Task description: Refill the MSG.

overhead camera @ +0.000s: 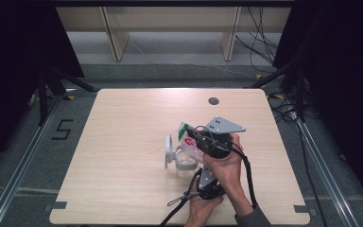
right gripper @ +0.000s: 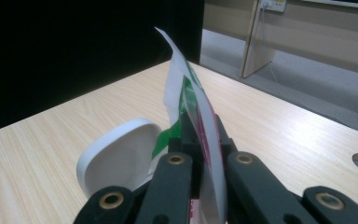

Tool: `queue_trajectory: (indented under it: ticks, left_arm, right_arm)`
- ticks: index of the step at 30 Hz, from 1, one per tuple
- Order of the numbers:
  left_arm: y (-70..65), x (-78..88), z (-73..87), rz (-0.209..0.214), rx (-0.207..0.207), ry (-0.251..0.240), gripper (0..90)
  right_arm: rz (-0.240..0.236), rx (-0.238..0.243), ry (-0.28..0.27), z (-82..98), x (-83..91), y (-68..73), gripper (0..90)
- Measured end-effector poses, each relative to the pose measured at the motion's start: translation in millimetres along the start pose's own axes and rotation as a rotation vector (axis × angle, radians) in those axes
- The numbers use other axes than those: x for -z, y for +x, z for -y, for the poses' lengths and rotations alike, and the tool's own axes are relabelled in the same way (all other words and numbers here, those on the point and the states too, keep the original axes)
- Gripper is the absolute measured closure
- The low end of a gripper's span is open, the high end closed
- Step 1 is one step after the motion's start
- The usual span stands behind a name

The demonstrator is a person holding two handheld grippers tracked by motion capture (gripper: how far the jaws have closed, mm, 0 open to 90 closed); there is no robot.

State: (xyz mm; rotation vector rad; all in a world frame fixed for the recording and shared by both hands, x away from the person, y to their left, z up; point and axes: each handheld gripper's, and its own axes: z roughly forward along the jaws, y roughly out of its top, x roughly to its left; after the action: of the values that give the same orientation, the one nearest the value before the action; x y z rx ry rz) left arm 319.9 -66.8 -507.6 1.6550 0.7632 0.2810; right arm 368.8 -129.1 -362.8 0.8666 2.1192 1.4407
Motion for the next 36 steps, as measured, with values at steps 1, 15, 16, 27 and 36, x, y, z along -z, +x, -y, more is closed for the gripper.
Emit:
queue_trajectory:
  ticks: [1, 15, 16, 27, 36]
  left_arm:
    - [-0.4, 0.1, 0.0, 0.004, 0.001, 0.002, 76.0]
    - [0.8, -0.1, -0.4, 0.009, 0.002, 0.004, 76.1]
    - [-3.1, -3.8, -0.1, 0.000, 0.059, -0.045, 76.1]
    - [-4.5, -4.7, 0.0, 0.004, 0.085, -0.070, 76.1]
    - [-4.6, -3.5, -0.7, -0.001, 0.072, -0.064, 76.1]
  right_arm:
    - [0.000, 0.004, -0.001, -0.2, 0.0, -0.1, 90.0]
    - [0.008, 0.008, 0.008, -0.3, -2.2, 0.6, 90.0]
    - [-0.008, 0.001, 0.010, 0.1, -3.3, 1.1, 90.0]
    - [-0.004, -0.004, 0.020, 1.1, -6.7, 2.6, 90.0]
    - [0.010, 0.024, 0.011, -0.1, -6.6, 2.2, 90.0]
